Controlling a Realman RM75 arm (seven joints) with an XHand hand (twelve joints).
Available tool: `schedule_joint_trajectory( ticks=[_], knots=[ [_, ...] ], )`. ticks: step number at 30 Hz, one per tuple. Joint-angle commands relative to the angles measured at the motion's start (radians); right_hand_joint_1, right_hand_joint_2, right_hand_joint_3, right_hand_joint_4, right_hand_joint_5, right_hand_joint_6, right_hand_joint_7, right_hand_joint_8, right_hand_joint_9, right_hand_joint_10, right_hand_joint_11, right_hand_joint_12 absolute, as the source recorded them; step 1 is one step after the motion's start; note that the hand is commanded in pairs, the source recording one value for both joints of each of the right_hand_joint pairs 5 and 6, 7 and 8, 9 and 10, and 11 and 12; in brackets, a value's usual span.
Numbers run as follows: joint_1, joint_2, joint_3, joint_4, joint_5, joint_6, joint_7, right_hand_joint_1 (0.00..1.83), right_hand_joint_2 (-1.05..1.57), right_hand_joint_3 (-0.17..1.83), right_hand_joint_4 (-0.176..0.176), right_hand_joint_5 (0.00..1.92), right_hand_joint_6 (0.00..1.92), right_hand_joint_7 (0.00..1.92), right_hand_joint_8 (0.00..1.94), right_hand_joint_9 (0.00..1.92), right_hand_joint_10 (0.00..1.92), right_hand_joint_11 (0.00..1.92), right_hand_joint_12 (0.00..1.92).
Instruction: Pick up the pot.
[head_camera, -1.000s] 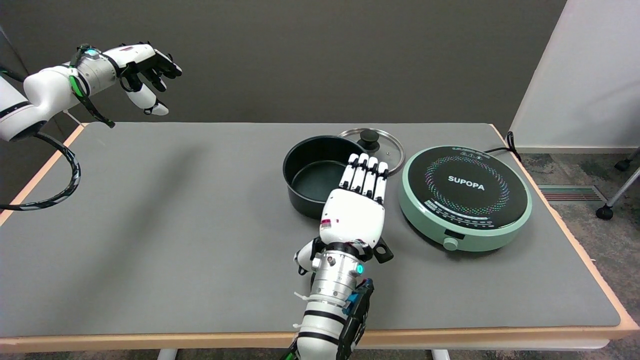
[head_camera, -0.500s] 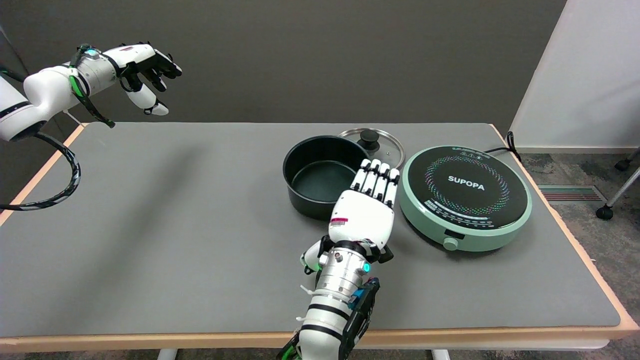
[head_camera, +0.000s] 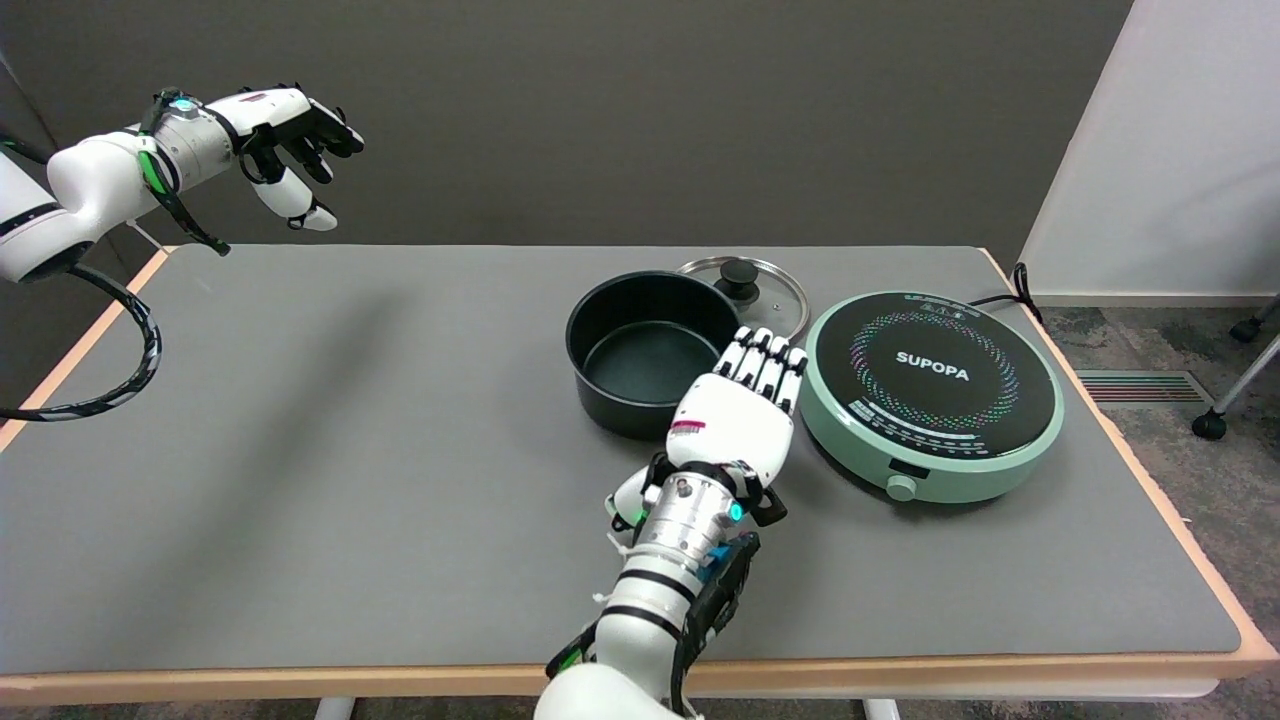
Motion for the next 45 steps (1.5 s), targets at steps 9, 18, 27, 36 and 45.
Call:
schedule_joint_trajectory(
  ticks=[9,18,27,36,45],
  knots=[
    [0.095,-0.007,0.003,-0.015,0.178,0.061,-0.028,1.23,-0.22,0.76,-0.176,0.02,0.02,0.02,0.02,0.02,0.02,0.02,0.02],
    [0.074,-0.006,0.006,-0.010,0.178,0.076,-0.024,1.23,-0.20,0.74,-0.176,0.02,0.02,0.02,0.02,0.02,0.02,0.02,0.02],
    [0.073,-0.006,0.008,-0.015,0.189,0.078,-0.021,1.23,-0.18,0.73,-0.176,0.02,0.02,0.02,0.02,0.02,0.02,0.02,0.02],
    [0.076,-0.003,0.009,-0.013,0.221,0.078,-0.019,1.24,-0.17,0.70,-0.176,0.02,0.02,0.02,0.02,0.02,0.02,0.02,0.02],
    [0.080,-0.003,0.015,-0.013,0.241,0.072,-0.019,1.22,-0.13,0.64,-0.176,0.02,0.02,0.02,0.02,0.02,0.02,0.02,0.02]
  ],
)
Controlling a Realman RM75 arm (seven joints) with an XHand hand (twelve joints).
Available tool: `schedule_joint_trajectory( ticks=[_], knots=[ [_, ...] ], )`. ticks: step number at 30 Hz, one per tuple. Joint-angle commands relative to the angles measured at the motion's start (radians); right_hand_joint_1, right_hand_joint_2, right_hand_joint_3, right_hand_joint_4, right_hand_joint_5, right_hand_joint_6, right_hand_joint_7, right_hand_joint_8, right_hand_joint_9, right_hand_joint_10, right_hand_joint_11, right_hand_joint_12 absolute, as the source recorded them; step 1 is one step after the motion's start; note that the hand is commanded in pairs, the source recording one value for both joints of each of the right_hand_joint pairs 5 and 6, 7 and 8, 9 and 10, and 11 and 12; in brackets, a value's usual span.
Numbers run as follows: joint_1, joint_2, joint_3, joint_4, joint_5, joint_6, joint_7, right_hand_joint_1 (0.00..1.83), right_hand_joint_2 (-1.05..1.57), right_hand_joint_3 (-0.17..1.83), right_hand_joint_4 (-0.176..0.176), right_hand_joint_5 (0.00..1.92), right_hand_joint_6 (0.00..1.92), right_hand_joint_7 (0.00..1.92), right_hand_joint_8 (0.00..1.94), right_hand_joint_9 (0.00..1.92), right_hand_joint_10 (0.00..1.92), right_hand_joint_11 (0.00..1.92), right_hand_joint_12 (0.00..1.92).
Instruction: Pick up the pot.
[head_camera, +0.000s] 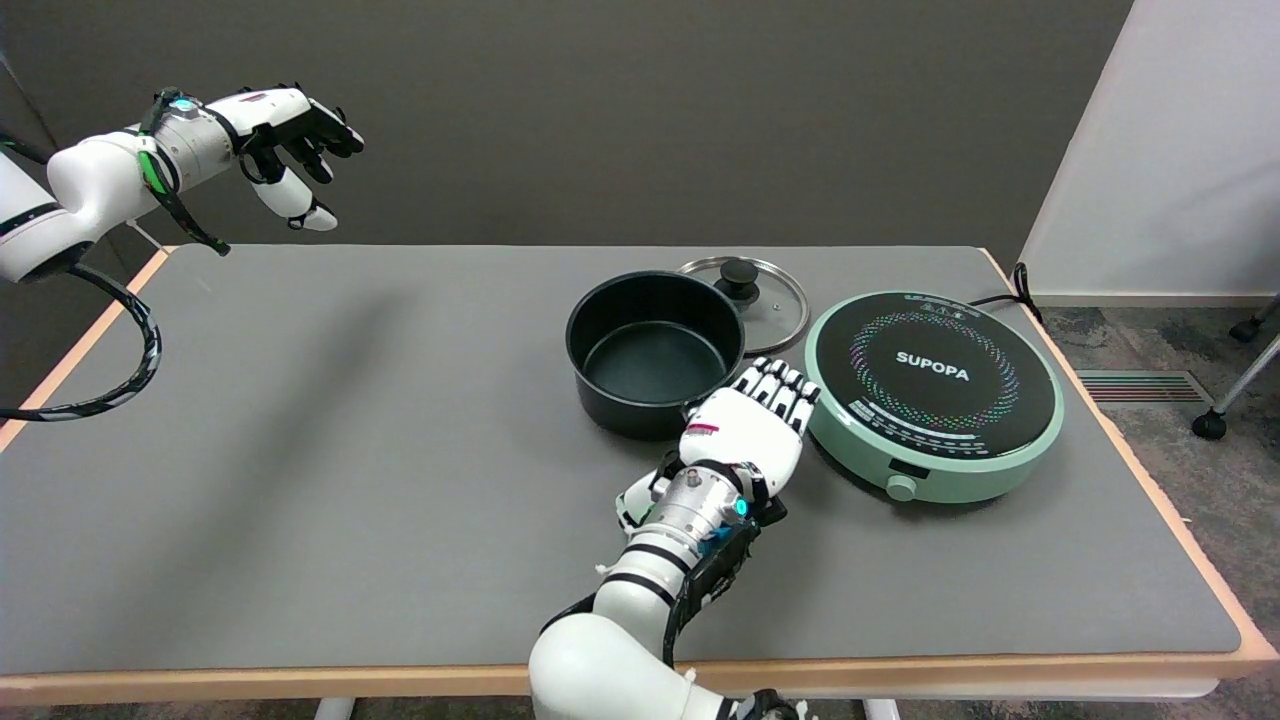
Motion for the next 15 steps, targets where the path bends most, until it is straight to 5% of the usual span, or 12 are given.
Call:
schedule_joint_trajectory(
  ticks=[1,15],
  knots=[
    [0.005,0.002,0.007,0.000,0.041,-0.001,0.001,1.22,-0.13,0.64,-0.176,0.02,0.02,0.02,0.02,0.02,0.02,0.02,0.02],
    [0.005,0.005,0.021,0.007,0.041,0.003,0.002,1.18,-0.11,0.61,-0.176,0.02,0.02,0.02,0.02,0.02,0.02,0.02,0.02]
  ],
)
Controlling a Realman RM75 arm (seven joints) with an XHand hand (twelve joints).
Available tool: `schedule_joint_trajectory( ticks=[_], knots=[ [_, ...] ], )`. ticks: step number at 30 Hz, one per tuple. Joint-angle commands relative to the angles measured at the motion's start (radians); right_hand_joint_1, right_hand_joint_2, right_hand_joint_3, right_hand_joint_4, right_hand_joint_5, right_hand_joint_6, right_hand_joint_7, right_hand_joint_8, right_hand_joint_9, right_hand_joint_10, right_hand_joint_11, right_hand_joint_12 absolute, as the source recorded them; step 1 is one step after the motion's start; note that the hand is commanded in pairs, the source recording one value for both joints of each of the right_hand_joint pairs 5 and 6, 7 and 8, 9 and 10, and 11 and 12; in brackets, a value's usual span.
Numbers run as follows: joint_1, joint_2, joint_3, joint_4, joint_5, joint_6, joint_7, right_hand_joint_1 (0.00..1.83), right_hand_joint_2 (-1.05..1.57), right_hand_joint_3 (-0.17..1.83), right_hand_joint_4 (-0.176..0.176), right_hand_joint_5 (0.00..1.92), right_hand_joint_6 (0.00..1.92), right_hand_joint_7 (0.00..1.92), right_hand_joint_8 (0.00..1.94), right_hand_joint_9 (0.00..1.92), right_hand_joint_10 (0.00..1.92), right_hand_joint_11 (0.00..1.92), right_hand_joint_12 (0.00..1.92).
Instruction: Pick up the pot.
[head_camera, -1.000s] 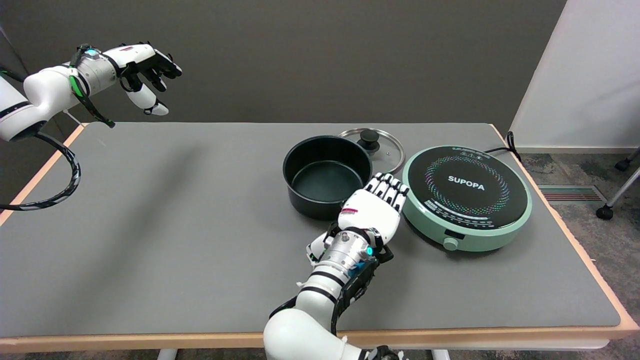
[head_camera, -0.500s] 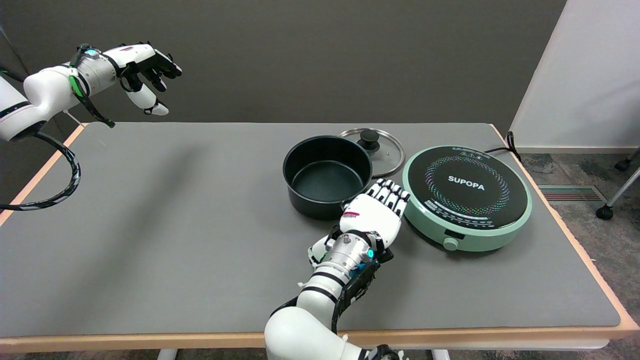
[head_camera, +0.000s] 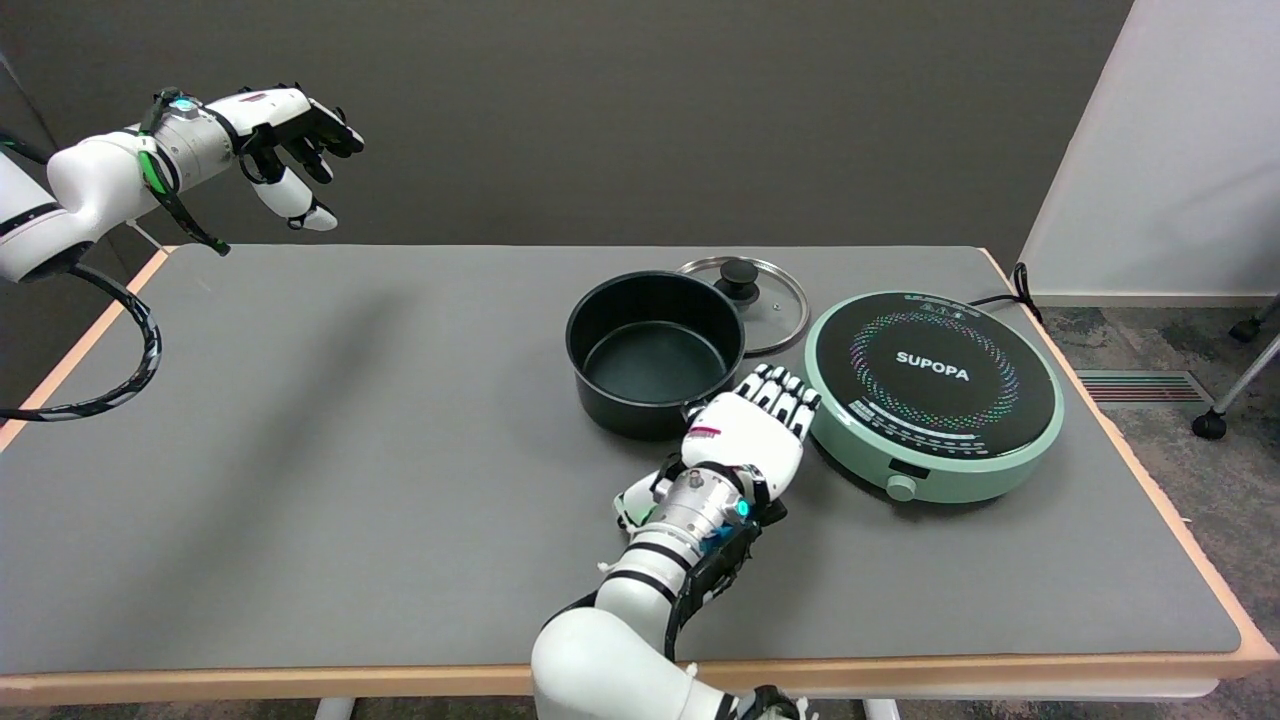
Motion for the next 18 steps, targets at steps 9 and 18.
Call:
schedule_joint_trajectory(
  ticks=[9,18],
  knots=[
    [0.015,0.003,0.013,0.012,0.013,0.006,-0.007,1.16,-0.13,0.61,-0.174,0.03,0.03,0.03,0.03,0.03,0.03,0.03,0.03],
    [0.046,0.004,0.014,0.049,0.013,0.001,-0.105,1.12,-0.30,1.13,-0.009,0.06,0.06,0.06,0.06,0.06,0.06,0.06,0.06]
  ],
)
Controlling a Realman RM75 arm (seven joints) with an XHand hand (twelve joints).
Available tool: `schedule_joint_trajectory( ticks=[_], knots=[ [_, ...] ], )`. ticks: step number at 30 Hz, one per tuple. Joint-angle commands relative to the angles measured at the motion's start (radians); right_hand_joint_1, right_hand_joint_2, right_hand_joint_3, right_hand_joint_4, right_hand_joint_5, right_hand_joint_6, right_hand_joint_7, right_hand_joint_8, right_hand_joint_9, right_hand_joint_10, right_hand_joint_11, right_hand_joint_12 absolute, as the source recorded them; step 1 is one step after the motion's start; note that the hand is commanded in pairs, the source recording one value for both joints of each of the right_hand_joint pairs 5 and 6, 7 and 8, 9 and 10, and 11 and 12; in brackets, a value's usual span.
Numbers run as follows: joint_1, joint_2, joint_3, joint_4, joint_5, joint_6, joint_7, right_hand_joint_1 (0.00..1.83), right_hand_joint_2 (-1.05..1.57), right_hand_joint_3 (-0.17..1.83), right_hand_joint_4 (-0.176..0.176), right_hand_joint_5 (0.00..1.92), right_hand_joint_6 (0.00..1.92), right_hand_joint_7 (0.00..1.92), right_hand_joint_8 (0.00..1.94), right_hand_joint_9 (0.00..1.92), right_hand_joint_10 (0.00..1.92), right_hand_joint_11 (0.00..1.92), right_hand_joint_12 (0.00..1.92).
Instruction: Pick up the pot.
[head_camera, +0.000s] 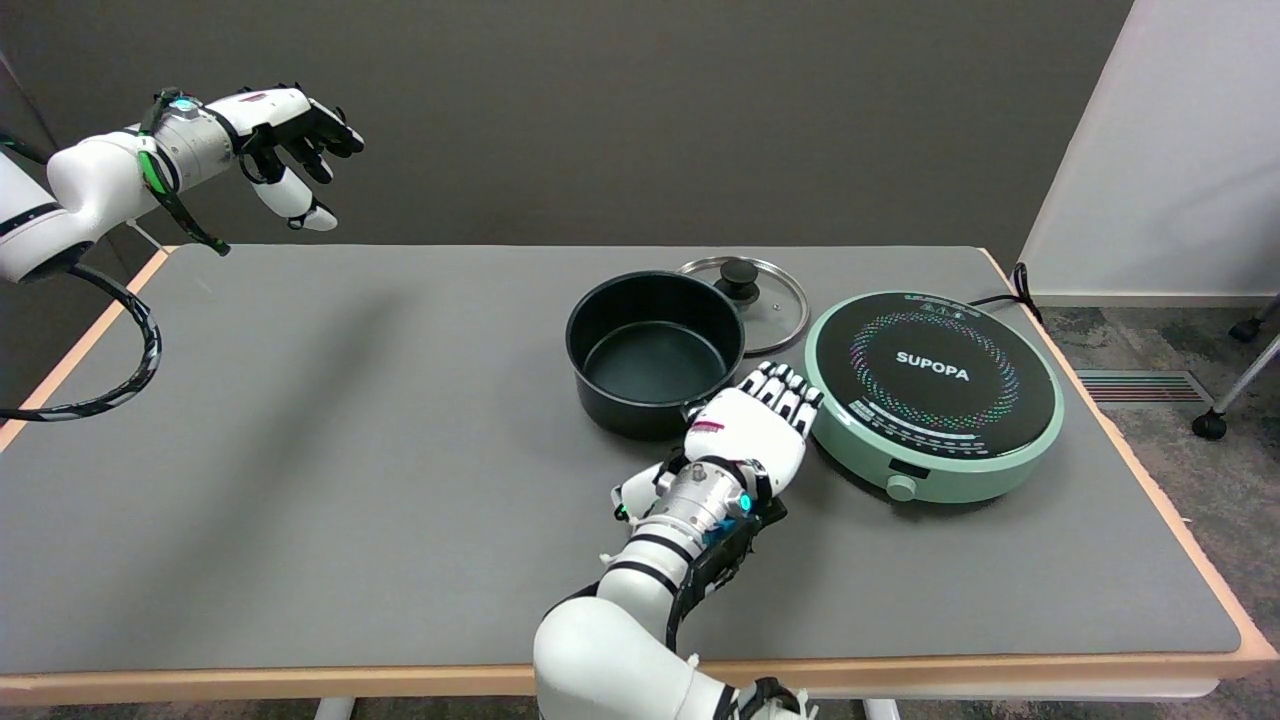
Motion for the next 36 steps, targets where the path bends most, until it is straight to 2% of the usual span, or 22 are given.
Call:
schedule_joint_trajectory(
  ticks=[1,7,8,9,13,14,15,33,34,35,36],
  knots=[
    [0.037,0.003,0.004,0.042,0.003,-0.002,-0.108,1.12,-0.31,1.13,0.001,0.07,0.07,0.07,0.07,0.07,0.07,0.07,0.07],
    [0.039,0.002,0.013,0.046,0.027,-0.005,-0.111,1.12,-0.37,1.16,0.029,0.07,0.07,0.07,0.07,0.07,0.07,0.07,0.07],
    [0.040,0.001,0.013,0.046,0.035,-0.005,-0.111,1.12,-0.38,1.16,0.121,0.07,0.07,0.07,0.07,0.07,0.07,0.07,0.07],
    [0.041,0.001,0.014,0.046,0.047,-0.002,-0.110,1.12,-0.38,1.15,0.176,0.07,0.07,0.07,0.07,0.07,0.07,0.07,0.07],
    [0.039,-0.002,0.014,0.050,0.087,0.014,-0.103,1.12,-0.39,1.16,0.176,0.07,0.07,0.07,0.07,0.07,0.07,0.07,0.07],
    [0.039,-0.002,0.014,0.050,0.093,0.018,-0.102,1.12,-0.39,1.16,0.137,0.07,0.07,0.07,0.07,0.07,0.07,0.07,0.07],
    [0.037,-0.003,0.012,0.050,0.100,0.023,-0.102,1.12,-0.39,1.16,0.031,0.07,0.07,0.07,0.07,0.07,0.07,0.07,0.07],
    [0.035,-0.004,0.002,0.054,0.110,0.041,-0.100,1.11,-0.38,1.18,0.025,0.07,0.07,0.07,0.07,0.07,0.07,0.07,0.07],
    [0.035,-0.004,0.002,0.057,0.110,0.040,-0.102,1.11,-0.38,1.17,0.053,0.07,0.07,0.07,0.07,0.07,0.07,0.07,0.07],
    [0.035,-0.004,0.002,0.060,0.110,0.039,-0.105,1.11,-0.37,1.16,0.163,0.08,0.08,0.08,0.08,0.08,0.08,0.08,0.08],
    [0.035,-0.004,0.002,0.061,0.110,0.039,-0.106,1.12,-0.37,1.14,0.176,0.10,0.10,0.10,0.10,0.10,0.10,0.10,0.10]
  ],
)
